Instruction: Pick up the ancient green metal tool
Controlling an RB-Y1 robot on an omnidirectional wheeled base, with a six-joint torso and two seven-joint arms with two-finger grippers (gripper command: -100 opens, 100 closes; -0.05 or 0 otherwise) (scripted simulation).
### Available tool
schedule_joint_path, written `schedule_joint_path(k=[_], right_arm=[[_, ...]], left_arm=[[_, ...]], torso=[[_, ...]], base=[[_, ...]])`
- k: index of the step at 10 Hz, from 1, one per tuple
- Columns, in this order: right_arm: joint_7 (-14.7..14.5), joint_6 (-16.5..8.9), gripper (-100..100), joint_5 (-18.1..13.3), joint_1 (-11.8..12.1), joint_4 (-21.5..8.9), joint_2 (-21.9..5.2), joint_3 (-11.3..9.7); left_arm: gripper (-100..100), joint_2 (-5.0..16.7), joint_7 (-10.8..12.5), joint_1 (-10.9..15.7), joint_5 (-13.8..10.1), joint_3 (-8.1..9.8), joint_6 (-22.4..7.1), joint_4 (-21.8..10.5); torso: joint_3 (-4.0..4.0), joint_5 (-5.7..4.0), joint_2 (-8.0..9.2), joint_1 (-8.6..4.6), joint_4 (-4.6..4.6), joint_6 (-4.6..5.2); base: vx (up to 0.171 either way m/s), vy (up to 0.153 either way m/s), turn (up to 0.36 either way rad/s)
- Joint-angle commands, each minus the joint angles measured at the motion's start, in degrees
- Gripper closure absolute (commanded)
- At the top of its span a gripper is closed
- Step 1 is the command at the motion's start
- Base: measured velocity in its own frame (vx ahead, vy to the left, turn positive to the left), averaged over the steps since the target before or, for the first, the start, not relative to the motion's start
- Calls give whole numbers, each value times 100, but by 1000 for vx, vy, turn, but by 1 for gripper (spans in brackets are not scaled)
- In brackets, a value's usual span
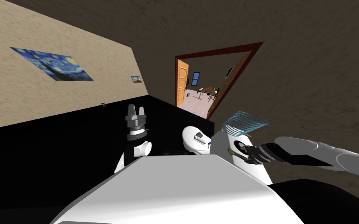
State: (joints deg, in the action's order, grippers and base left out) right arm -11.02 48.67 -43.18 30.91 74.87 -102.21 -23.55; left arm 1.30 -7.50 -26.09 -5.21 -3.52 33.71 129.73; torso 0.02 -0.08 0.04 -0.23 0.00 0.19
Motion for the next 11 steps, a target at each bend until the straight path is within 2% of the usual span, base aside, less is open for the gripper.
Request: schedule_joint_path(k=[1, 2, 3, 4, 5, 7, 8, 9, 11], right_arm=[[86, 97, -100, -195, -88, -172, 83, -128], [104, 88, -100, -237, -27, -222, 136, -227], [47, 40, -100, -162, 1, -162, 104, -167], [54, 43, 0, -174, 2, -172, 113, -180], [12, -67, -100, -233, 30, -230, 279, -234], [-28, -176, -100, -294, 58, -290, 446, -291], [11, -159, -100, -262, 67, -216, 359, -270], [11, -181, 100, -265, 71, -213, 366, -274], [12, -169, 100, -264, 73, -209, 365, -276]], left_arm=[[0, 0, 0, 0, 0, 0, 0, 0], [0, 0, 0, 0, 0, 0, 0, 0], [0, 0, 0, 0, 0, 0, 0, 0], [0, 0, 0, 0, 0, 0, 0, 0], [0, 0, 0, 0, 0, 0, 0, 0], [0, 0, 0, 0, 0, 0, 0, 0], [0, 0, 0, 0, 0, 0, 0, 0], [0, 0, 0, 0, 0, 0, 0, 0], [0, 0, 0, 0, 0, 0, 0, 0]], torso=[[0, 0, 0, 0, 0, 0], [0, 0, 1, -1, 0, -1], [-2, -2, -4, -7, -1, -1], [-1, -1, -1, -5, 0, 0], [1, 0, 3, -1, 1, 0], [-2, 1, -3, 6, -1, -2], [-2, 1, -4, 8, -1, -1], [0, 2, 0, 5, 0, 0], [1, -7, 1, -9, 1, -5]], base=[[14, -3, 43], [30, -20, 90], [16, -14, 18], [0, 0, 0], [16, 11, 85], [26, 20, 76], [10, 8, 8], [0, 0, 0], [0, 0, 0]])
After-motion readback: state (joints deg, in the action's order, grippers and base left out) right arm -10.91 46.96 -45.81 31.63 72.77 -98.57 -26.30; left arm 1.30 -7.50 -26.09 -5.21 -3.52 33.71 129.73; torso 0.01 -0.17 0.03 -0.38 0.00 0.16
